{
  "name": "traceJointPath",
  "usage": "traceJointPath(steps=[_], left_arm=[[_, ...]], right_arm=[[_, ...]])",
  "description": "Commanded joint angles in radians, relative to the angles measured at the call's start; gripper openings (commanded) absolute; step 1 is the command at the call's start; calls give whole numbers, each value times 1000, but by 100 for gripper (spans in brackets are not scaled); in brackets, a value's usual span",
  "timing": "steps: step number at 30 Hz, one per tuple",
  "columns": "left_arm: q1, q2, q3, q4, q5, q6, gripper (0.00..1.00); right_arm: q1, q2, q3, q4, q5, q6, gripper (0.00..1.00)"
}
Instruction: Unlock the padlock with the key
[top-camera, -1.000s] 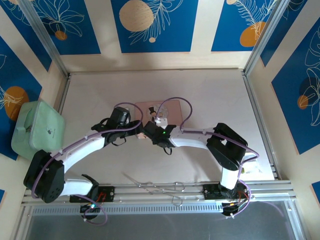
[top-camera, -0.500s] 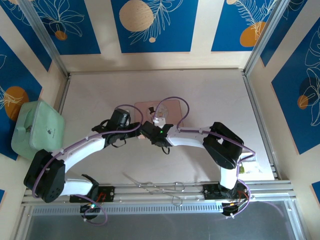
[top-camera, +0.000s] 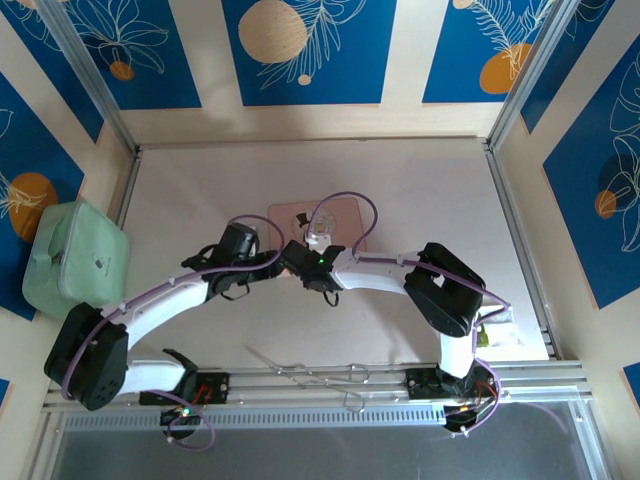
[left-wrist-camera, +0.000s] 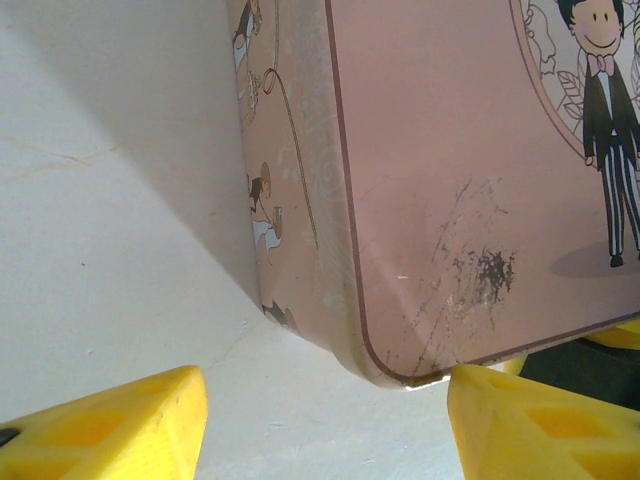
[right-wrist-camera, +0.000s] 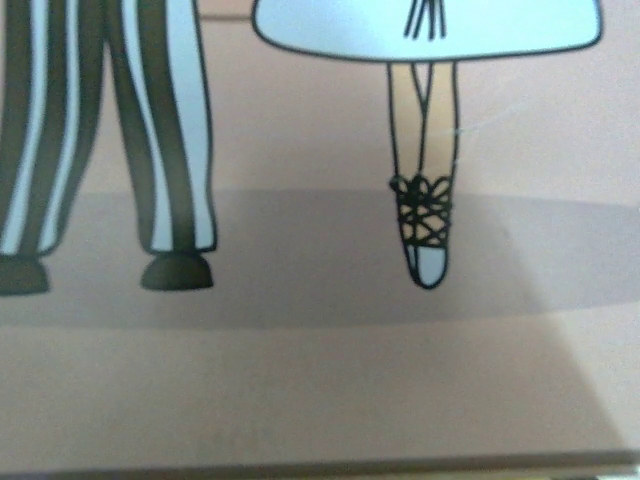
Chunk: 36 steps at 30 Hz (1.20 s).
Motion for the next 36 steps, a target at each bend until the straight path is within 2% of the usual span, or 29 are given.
traceJointPath(steps=[1, 6, 15, 18, 22, 31, 36], left_arm=[[5, -49, -18, 7, -16, -17, 65], [-7, -155, -89, 49, -40, -100, 63], [-135, -295, -292, 311, -64, -245, 58], [-199, -296, -371, 475, -76, -291, 54], [-265, -209, -412, 662, -68, -288, 54], [-340, 78, -475, 1119, -56, -270, 32], [-381, 261, -494, 1355, -56, -271, 30]], right_arm=[[-10, 33, 38, -56, -29, -6, 20], [-22, 58, 80, -126, -87, -7, 18], [-53, 28, 111, -187, -220, -50, 16], [-66, 21, 140, -230, -264, -66, 16], [-94, 14, 163, -273, -333, -79, 16], [-144, 30, 197, -322, -476, -122, 16], [-164, 33, 179, -307, -528, -122, 16]])
